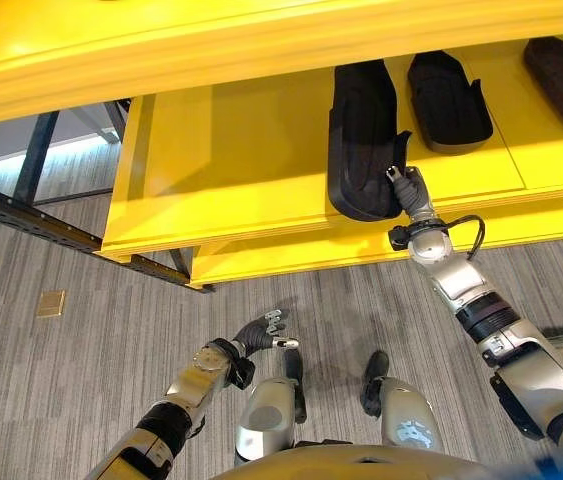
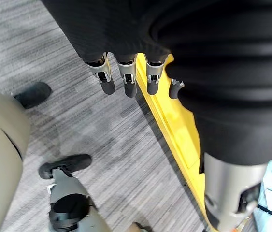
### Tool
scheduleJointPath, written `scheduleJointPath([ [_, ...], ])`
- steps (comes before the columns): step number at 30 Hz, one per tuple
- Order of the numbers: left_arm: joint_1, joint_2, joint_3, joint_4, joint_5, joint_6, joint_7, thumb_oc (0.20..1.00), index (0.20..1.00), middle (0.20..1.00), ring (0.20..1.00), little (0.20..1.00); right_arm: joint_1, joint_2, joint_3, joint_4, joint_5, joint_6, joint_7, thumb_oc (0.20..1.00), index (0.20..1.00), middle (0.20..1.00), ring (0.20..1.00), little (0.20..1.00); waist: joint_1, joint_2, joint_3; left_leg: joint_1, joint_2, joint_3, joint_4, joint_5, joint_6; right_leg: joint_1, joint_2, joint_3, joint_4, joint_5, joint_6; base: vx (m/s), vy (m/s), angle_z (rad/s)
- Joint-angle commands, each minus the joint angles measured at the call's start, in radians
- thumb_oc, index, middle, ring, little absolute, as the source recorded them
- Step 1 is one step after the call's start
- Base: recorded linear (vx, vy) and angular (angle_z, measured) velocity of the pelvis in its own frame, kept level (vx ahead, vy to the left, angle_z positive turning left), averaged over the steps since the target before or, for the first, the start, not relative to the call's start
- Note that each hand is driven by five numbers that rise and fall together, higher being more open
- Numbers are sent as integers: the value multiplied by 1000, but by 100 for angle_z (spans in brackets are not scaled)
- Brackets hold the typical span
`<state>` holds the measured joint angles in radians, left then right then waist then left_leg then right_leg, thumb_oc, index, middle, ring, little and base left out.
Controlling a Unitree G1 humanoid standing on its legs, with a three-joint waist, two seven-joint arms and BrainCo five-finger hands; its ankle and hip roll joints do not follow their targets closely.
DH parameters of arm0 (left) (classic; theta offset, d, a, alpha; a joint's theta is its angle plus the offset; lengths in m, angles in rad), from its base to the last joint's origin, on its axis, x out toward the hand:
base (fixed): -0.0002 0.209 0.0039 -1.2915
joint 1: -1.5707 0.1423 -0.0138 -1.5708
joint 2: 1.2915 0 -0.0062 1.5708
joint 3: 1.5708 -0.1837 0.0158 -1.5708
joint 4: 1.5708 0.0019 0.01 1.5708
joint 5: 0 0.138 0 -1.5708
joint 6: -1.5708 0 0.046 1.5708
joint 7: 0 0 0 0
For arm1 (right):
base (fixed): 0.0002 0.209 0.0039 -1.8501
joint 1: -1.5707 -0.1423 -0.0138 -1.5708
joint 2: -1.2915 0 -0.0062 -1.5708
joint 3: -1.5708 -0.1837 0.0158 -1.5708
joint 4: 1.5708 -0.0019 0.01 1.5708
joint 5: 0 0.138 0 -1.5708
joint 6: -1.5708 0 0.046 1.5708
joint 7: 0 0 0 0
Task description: Move parts from the plastic box to the shelf.
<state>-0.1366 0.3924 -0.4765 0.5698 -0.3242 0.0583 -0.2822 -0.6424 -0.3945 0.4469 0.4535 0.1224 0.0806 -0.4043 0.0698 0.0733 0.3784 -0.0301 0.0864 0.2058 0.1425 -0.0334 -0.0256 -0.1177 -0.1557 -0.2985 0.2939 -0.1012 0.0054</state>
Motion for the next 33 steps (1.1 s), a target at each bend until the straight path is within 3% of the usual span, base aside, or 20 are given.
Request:
scheduleJointPath([
  [1,41,24,-54,-47,15,-9,-10,1000,1000,1000,1000,1000,-103,23,0,-30,-34,-53,15,200,200,200,200,200,2,-33,-70,31,18,68,182,-130,-1,14,-29,3,-7,16,53,100,-101,5],
  [2,40,21,-54,-45,14,-15,-3,1000,1000,1000,1000,1000,-100,20,5,-26,-31,-48,30,200,200,200,200,200,-5,-27,-74,29,45,86,251,-87,-21,31,-20,-11,-6,-7,33,80,-132,5],
  [3,38,18,-54,-50,9,-13,-4,1000,1000,1000,1000,1000,-89,19,11,-36,-38,-48,34,200,200,200,200,200,-5,-24,-72,-20,79,79,343,9,-51,54,-4,-18,-21,-16,10,73,-136,3],
  [5,33,14,-48,-58,16,2,-9,1000,1000,1000,1000,1000,-86,26,21,-43,-39,-48,21,200,200,200,200,200,-10,-19,-58,-68,140,77,366,91,-77,61,5,-11,-18,-26,2,30,-13,28],
  [6,30,12,-44,-60,19,5,-17,1000,1000,1000,1000,1000,-90,28,26,-49,-37,-41,11,200,200,200,200,200,-15,-14,-56,-62,159,85,319,104,-81,55,6,-12,-10,-28,5,28,168,41],
  [7,29,8,-42,-63,30,4,-32,1000,1000,1000,1000,1000,-94,25,32,-63,-31,-28,-4,200,200,200,200,200,-18,-2,-55,-39,176,105,195,129,-87,52,3,-19,-5,-29,15,56,282,36],
  [8,32,3,-46,-69,38,0,-42,1000,1000,1000,1000,1000,-95,23,36,-71,-31,-18,-13,200,200,200,200,200,-19,10,-56,-30,194,115,99,173,-103,55,0,-26,-4,-30,21,116,427,31],
  [9,33,3,-60,-78,36,-4,-52,1000,1000,1000,1000,1000,-97,16,38,-73,-36,-7,-30,200,200,200,200,200,-16,23,-52,-55,231,107,28,264,-131,73,-1,-26,-8,-35,20,147,468,57],
  [10,30,2,-66,-82,31,-2,-57,1000,1000,1000,1000,1000,-99,4,36,-56,-32,-15,-34,200,200,200,200,200,-13,24,-47,-79,254,114,1,275,-135,89,-24,-29,3,-46,24,219,577,48],
  [11,24,4,-74,-74,38,6,-74,1000,1000,1000,1000,1000,-101,0,21,-1,-19,-47,-36,200,200,200,200,200,-17,20,-46,-42,236,142,-12,194,-119,90,-72,-39,60,-66,42,226,514,25],
  [12,22,5,-84,-67,28,7,-86,1000,1000,1000,1000,1000,-96,0,10,16,-20,-54,-38,200,200,200,200,200,-23,22,-51,-7,212,152,-30,157,-108,87,-77,-45,71,-60,50,204,403,-8],
  [16,19,13,-107,-52,21,-8,-77,1000,1000,1000,1000,1000,-81,1,-11,18,-40,-53,-53,200,200,200,200,200,-23,24,-46,28,157,126,-32,111,-81,72,-82,-24,85,-41,71,112,161,-15],
  [21,41,27,-93,-64,15,-7,-64,1000,1000,1000,1000,1000,-91,-23,-36,-5,-50,-45,-54,200,200,200,200,200,-9,19,-36,31,138,105,-40,103,-71,65,-73,-13,63,-23,78,58,54,13],
  [33,48,67,-89,-85,6,-20,-66,1000,1000,1000,1000,1000,-217,-133,-72,99,-45,-51,-46,200,200,200,200,200,43,8,12,-9,142,86,-23,105,-78,42,-72,-34,82,-34,81,0,2,3],
])
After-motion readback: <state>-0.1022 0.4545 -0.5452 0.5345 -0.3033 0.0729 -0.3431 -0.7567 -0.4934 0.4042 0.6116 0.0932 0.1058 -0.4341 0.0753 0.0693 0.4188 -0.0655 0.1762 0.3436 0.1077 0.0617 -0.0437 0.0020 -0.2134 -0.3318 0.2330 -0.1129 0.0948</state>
